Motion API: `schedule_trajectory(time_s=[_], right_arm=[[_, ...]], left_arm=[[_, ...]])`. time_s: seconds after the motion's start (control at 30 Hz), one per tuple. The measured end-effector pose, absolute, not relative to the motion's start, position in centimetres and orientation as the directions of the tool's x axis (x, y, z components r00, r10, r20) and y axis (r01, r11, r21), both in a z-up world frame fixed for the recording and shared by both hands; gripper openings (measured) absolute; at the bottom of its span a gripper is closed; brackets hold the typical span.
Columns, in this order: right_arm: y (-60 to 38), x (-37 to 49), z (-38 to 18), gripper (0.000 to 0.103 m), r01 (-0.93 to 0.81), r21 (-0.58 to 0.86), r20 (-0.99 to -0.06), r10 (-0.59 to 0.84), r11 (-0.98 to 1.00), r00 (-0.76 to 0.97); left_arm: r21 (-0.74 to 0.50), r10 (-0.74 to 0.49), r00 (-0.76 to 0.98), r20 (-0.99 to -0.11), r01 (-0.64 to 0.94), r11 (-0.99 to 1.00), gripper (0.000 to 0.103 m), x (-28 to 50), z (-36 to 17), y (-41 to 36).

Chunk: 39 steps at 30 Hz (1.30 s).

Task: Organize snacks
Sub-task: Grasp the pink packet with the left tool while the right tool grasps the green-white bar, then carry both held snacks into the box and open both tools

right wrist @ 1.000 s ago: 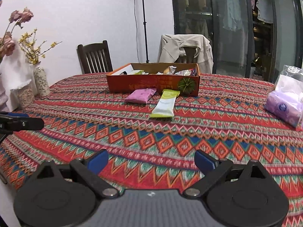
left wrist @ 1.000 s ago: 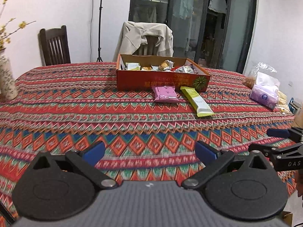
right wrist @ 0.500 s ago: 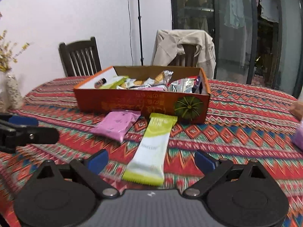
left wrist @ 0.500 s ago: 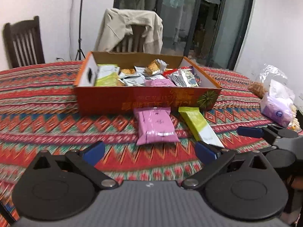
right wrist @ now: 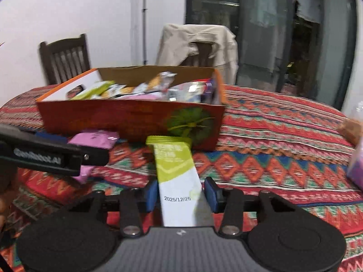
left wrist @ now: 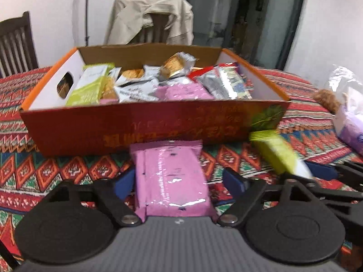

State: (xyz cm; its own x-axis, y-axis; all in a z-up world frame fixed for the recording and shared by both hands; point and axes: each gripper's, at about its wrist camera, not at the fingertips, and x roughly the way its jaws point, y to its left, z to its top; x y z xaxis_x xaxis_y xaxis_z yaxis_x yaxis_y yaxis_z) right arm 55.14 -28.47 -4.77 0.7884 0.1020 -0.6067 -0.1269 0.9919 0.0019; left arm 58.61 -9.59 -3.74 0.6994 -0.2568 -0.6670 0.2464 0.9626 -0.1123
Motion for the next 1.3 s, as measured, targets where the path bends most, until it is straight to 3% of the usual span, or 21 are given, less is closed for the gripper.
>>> schedule_trajectory(time_s=[0.07,0.3,0.63,0.93,1.3], right_arm=[[-29.3,55.3,-5.0,0.04,-0.105,0.006,-0.611,0.087,0.995,0.787],[-29.9,55.5,-5.6,0.04,-0.107,0.009,-0.612,0.09,0.994,0.785],[-28.2,53.9,-4.8,0.036,-0.229,0.068,-0.625,0.221,0.971,0.749],[-24.3,45.2,-2.6,0.035,-0.333,0.055,-0.605,0.296,0.942,0.739],[-24.5,37.4,0.1,0.035,-0.304,0.082,-0.548,0.297,0.949,0.782]], left_arm=[[-0.079,-0.233,0.724,-0.649,0.24,0.967,0.063,58.3,-3.9,-9.7],[-0.081,-0.246,0.7,-0.67,0.261,0.962,0.062,56.1,-2.9,-9.2],[-0.155,-0.245,0.746,-0.62,0.19,0.969,0.062,44.3,0.4,-4.2],[-0.169,-0.235,0.788,-0.569,0.167,0.971,0.062,36.7,2.8,-0.6],[-0.175,-0.268,0.801,-0.535,0.205,0.963,0.062,34.9,3.7,0.0]])
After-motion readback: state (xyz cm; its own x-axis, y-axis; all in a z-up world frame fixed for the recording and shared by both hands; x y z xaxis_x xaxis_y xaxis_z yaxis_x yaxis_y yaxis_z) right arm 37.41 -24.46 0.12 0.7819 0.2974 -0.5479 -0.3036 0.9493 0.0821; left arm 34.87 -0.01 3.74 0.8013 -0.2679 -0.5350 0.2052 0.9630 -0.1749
